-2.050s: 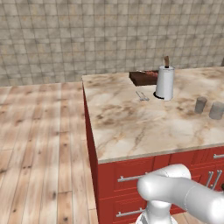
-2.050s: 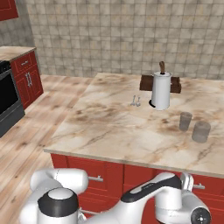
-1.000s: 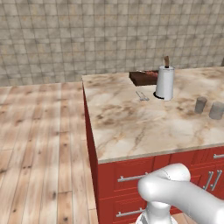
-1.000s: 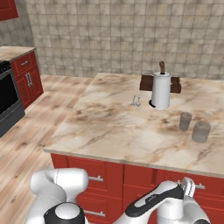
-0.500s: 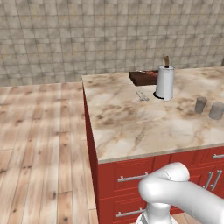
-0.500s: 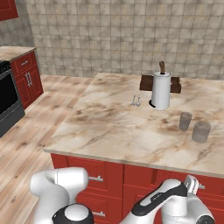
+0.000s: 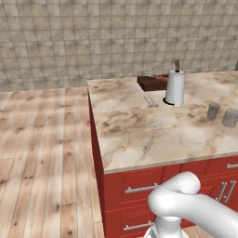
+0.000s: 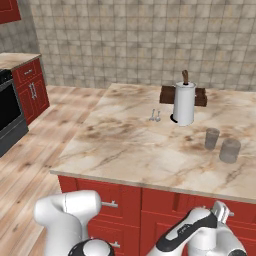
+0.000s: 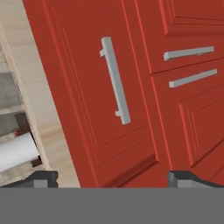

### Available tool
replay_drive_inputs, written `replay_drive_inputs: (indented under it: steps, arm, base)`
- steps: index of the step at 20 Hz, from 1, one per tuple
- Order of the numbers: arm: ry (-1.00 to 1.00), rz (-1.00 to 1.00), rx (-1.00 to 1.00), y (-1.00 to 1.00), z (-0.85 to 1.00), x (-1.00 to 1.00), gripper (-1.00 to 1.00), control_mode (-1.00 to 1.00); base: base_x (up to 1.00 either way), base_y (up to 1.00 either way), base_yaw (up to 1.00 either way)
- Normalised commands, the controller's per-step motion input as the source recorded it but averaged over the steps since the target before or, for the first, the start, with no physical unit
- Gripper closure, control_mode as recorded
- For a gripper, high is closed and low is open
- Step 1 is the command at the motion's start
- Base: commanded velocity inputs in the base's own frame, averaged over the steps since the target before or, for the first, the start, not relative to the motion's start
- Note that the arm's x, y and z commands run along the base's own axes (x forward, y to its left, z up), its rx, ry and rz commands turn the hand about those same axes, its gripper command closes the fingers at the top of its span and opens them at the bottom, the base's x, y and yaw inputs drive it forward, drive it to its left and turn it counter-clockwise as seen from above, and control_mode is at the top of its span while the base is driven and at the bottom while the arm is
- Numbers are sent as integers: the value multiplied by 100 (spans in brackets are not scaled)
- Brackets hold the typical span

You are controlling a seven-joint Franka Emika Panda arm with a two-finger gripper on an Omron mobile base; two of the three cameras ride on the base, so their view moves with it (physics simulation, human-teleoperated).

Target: Take the tongs from the drawer on the right and place them on the dining counter next to the tray containing the kebab skewer.

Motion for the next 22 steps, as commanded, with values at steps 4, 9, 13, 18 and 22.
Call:
replay_drive_inputs:
  steps: [4,9,13,18,22]
  arm:
    - [-1,0,1,-2,-17,15,-100,-100]
    - [0,0,1,-4,-12,20,-100,-100]
    - [0,0,1,-10,-13,23,-100,-100]
    - [-1,0,0,-17,-20,23,-100,-100]
    - [-1,0,0,-17,-24,21,-100,-100]
  base:
    - [0,0,0]
    - [0,0,0]
    - [0,0,0]
    - [0,0,0]
    - [0,0,0]
